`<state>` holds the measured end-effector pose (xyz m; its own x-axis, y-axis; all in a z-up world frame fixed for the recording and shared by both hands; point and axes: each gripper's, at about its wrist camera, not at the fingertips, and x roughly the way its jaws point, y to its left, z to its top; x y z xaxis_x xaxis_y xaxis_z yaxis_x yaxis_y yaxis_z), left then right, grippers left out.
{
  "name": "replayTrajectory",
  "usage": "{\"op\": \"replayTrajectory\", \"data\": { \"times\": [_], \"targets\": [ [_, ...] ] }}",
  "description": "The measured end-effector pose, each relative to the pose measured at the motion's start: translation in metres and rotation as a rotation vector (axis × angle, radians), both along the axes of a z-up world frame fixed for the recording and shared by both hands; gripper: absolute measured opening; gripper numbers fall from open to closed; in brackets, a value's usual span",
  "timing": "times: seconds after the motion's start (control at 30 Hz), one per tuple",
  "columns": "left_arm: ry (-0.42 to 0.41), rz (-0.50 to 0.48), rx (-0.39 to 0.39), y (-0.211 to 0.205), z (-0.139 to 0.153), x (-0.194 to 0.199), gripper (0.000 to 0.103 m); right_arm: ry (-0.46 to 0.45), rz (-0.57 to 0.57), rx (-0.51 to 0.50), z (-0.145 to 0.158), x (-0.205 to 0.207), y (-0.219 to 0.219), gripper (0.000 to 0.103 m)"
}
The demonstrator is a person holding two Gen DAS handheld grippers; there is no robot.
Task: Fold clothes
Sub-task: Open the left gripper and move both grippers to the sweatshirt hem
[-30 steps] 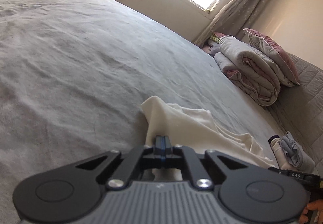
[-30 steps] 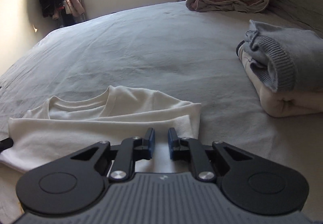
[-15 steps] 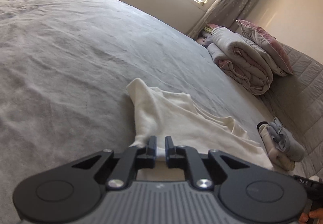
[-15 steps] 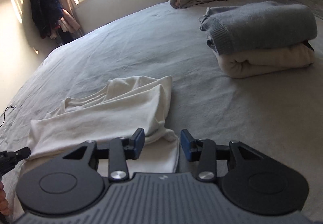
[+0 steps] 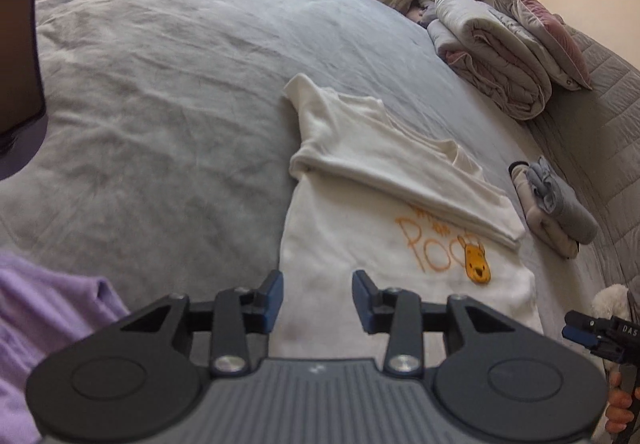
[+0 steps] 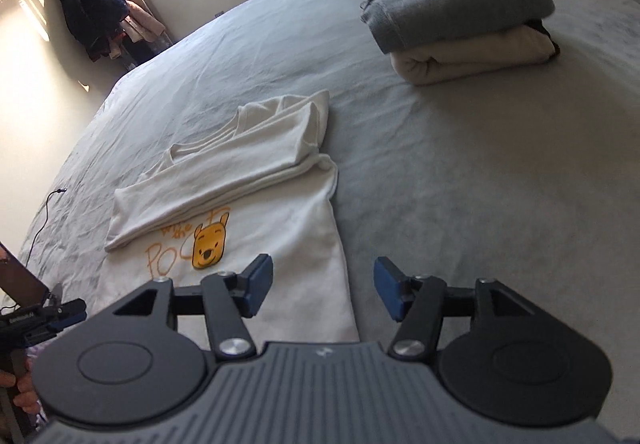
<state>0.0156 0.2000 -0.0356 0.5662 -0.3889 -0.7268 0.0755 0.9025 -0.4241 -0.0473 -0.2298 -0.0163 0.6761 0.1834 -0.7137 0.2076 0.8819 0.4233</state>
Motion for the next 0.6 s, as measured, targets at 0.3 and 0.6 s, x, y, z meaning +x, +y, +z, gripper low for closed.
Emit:
{"op": "replayTrajectory", "data": {
  "times": [0.3, 0.6],
  "targets": [
    [0.11, -0.054, 0.033, 0.008, -0.007, -0.052, 0.038, 0.181, 0.005, 0.18, -0.016, -0.051, -0.013, 0.06],
    [0.218, -0.082, -0.02, 0.018, -0.003, -0.087, 0.038, 0.26, 0.02, 0.24, -0.017, -0.085, -0.022, 0.06]
  ]
}}
